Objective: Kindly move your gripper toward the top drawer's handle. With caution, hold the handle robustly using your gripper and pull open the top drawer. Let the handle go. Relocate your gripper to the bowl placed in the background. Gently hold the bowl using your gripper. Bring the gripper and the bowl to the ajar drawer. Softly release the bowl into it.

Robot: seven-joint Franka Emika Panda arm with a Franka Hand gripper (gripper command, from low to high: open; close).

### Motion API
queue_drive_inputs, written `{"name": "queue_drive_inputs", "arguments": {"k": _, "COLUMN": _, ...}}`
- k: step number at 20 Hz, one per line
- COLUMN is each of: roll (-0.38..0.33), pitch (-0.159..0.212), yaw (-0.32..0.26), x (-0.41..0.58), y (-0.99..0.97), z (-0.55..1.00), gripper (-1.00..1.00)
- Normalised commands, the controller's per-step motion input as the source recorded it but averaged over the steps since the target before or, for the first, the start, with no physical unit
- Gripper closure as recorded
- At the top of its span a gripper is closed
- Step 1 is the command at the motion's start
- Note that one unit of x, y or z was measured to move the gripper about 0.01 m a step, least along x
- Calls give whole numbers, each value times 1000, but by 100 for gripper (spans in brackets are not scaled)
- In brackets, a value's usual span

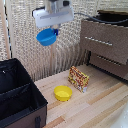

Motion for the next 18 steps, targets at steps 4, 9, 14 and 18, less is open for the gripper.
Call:
{"name": "queue_drive_inputs", "arguments": {"k": 4, "roll": 17, "pitch": 18, "yaw": -80, "x": 0, "y": -126, "z": 1000, "gripper": 100}}
{"name": "queue_drive_inputs", "arguments": {"k": 9, "roll": 58, "pitch": 90, "yaw": -137, "x": 0, "y": -596, "z": 932, "gripper": 100}}
{"name": "queue_drive_inputs", "arguments": {"k": 14, "roll": 68, "pitch": 93, "yaw": -101, "x": 0, "y": -752, "z": 888, "gripper": 100}}
{"name": "queue_drive_inputs", "arguments": {"k": 18, "roll": 47, "pitch": 76, "yaw": -103, "x": 0, "y": -811, "z": 725, "gripper": 100}}
